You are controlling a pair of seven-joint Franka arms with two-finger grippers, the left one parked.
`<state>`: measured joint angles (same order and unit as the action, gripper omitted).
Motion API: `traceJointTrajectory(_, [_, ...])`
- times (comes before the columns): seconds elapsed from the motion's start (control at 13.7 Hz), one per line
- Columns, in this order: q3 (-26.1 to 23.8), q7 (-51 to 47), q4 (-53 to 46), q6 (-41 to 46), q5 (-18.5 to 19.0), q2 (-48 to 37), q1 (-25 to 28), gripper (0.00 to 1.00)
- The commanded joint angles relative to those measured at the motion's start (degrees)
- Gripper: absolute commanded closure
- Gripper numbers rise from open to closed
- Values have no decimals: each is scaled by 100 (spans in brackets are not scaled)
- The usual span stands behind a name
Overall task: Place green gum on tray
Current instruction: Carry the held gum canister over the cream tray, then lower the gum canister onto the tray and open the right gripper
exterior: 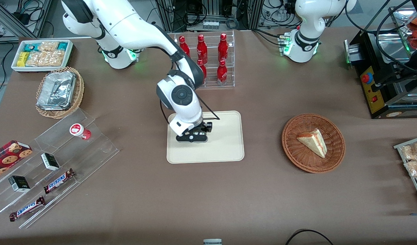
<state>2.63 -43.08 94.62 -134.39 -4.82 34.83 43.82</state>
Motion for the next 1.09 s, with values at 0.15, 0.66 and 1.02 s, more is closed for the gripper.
traceJointTrajectory(0.15, [80, -350, -208, -201, 218, 305, 144, 100])
traceJointTrajectory(0.66, [71, -491, -216, -289, 622, 446, 153, 0])
traceJointTrajectory(1.02, [71, -474, -216, -316, 658, 446, 144, 0])
